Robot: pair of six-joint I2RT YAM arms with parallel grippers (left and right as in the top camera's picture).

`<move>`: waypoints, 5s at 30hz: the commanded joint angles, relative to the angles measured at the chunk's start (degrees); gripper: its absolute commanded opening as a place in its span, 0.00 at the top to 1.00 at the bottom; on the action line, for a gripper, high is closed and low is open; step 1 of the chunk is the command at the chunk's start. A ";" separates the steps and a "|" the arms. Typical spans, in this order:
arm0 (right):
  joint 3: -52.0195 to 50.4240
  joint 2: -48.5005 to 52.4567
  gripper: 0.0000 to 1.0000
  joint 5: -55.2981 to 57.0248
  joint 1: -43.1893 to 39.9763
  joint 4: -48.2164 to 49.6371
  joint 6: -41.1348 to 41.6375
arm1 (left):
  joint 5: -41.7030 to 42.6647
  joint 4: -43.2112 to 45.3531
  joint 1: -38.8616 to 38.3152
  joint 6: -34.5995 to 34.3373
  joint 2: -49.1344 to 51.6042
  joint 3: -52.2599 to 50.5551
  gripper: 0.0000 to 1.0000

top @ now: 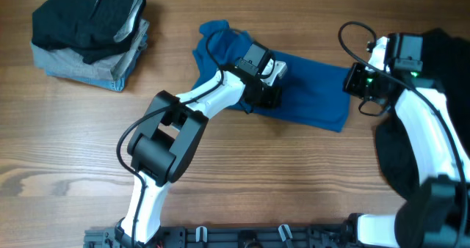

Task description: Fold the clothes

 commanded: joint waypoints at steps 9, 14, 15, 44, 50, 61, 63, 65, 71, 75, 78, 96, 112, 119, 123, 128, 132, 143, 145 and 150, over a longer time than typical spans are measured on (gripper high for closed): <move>0.39 24.94 0.96 4.59 -1.88 -1.20 6.05 | -2.38 -11.43 7.91 0.37 -8.33 10.99 0.36; 8.92 21.92 0.96 18.14 -8.26 -10.80 4.79 | -8.15 -19.65 15.32 0.07 -11.50 10.54 0.28; 11.80 19.71 0.91 12.98 -9.18 -10.91 -2.64 | -7.63 -19.41 17.84 0.09 -9.86 10.08 0.22; 14.78 7.48 0.56 -11.76 -8.98 -14.49 -15.76 | -19.34 -46.66 17.90 7.63 -0.04 39.26 0.96; 14.78 7.48 0.56 -11.74 -8.98 -13.84 -15.74 | -13.81 -47.45 4.31 9.38 0.00 39.15 0.96; 14.78 7.48 0.49 -12.07 -8.98 -15.26 -15.78 | -19.80 -46.42 -5.70 9.35 -4.31 34.58 0.13; 14.78 7.48 0.48 -12.41 -8.55 -16.94 -15.91 | -19.80 -46.16 -2.27 9.35 -6.67 36.61 0.21; 14.78 7.48 0.48 -12.39 -7.76 -17.75 -15.78 | -19.63 -45.51 2.51 9.29 -5.88 36.44 0.83; 14.78 7.50 0.48 -11.96 -7.63 -16.02 -12.63 | -2.01 -40.09 5.05 9.18 7.78 34.93 0.96; 14.78 7.48 0.49 -11.80 -7.63 -15.04 -12.55 | 10.10 -38.75 -0.52 9.46 8.98 34.93 0.96; 14.80 7.48 0.48 -5.29 -7.74 -12.85 -13.03 | 14.08 -46.01 -1.51 12.74 7.89 36.26 0.92; 2.10 7.37 0.96 5.64 11.39 -14.86 4.76 | 5.57 -33.18 10.01 14.69 -0.31 15.32 0.92; 3.80 5.25 0.62 -26.29 3.28 -18.08 -22.34 | 5.60 -25.66 10.40 10.16 -0.35 10.03 0.90; -8.83 11.10 0.96 -8.90 12.41 2.03 5.95 | 11.30 -28.79 13.35 10.19 -2.36 16.65 0.88; -11.47 13.94 0.96 -9.20 12.37 9.16 9.05 | 11.08 -36.22 14.51 10.88 -4.76 16.96 0.37; -11.45 13.81 0.93 -9.14 12.35 9.33 7.91 | 5.09 -28.20 14.51 13.22 -4.50 16.94 0.08; -11.45 13.81 0.92 -9.18 12.35 8.04 6.45 | 3.98 -24.48 14.03 20.35 -1.11 16.94 0.08; -11.45 13.81 0.92 -9.16 12.35 8.26 6.51 | 10.10 -22.60 7.72 24.83 9.51 16.94 0.03; -11.45 13.81 0.91 -9.18 12.35 8.44 6.54 | 8.26 -23.21 4.98 25.31 10.14 16.94 0.22; -11.43 13.79 0.91 -9.40 12.35 7.39 6.47 | -0.28 -25.64 0.90 25.42 11.78 16.94 0.96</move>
